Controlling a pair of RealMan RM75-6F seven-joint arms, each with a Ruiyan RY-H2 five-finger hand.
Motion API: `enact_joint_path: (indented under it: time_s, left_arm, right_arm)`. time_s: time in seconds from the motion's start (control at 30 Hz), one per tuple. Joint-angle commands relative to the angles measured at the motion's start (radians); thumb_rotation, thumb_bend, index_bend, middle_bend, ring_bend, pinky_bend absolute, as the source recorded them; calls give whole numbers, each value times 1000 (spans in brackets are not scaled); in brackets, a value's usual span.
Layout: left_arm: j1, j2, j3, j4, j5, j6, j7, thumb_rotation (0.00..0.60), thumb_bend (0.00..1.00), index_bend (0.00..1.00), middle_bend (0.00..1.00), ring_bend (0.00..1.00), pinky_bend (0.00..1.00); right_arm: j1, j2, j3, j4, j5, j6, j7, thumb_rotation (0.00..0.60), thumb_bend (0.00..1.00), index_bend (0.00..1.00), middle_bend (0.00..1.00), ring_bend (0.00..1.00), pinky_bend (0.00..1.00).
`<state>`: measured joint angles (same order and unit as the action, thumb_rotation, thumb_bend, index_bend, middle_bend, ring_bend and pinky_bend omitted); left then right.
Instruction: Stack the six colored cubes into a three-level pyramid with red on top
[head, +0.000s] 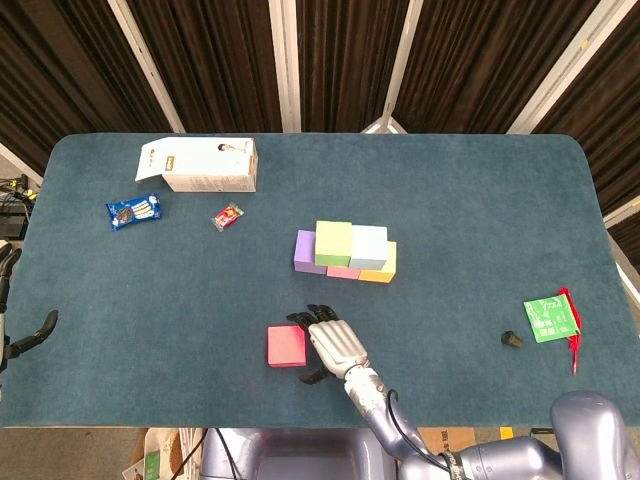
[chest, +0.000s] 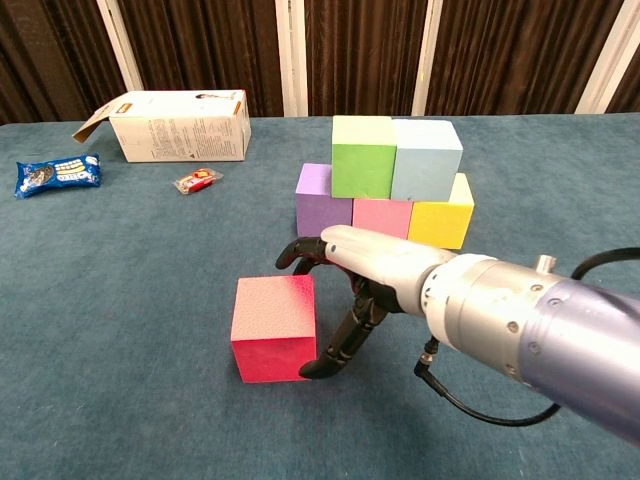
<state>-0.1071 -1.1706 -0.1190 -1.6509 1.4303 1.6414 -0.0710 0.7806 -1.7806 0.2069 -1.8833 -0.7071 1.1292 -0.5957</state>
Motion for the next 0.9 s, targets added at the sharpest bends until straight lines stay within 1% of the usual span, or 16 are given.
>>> enact_joint_path:
  time_s: [0.03,0.57,0.9]
  left_arm:
    - [1,-2,-6,1,-7,-3,-2,600,366,61,13,0,0]
    - [11,-13,-39,-1,-36,-5,0,600,368,71,15,0,0]
    - [15,-20,-49,3,-34,-2,5,600,368,73,14,0,0]
  right_arm:
    - [6,-15,4,16,-2,-1,9,600,167,186,224,44,0]
    - [30,-72,24,89,2,2,32,600,191,260,286,94,0]
    - [30,-92,29,132,6,0,49,600,216,335,321,125,0]
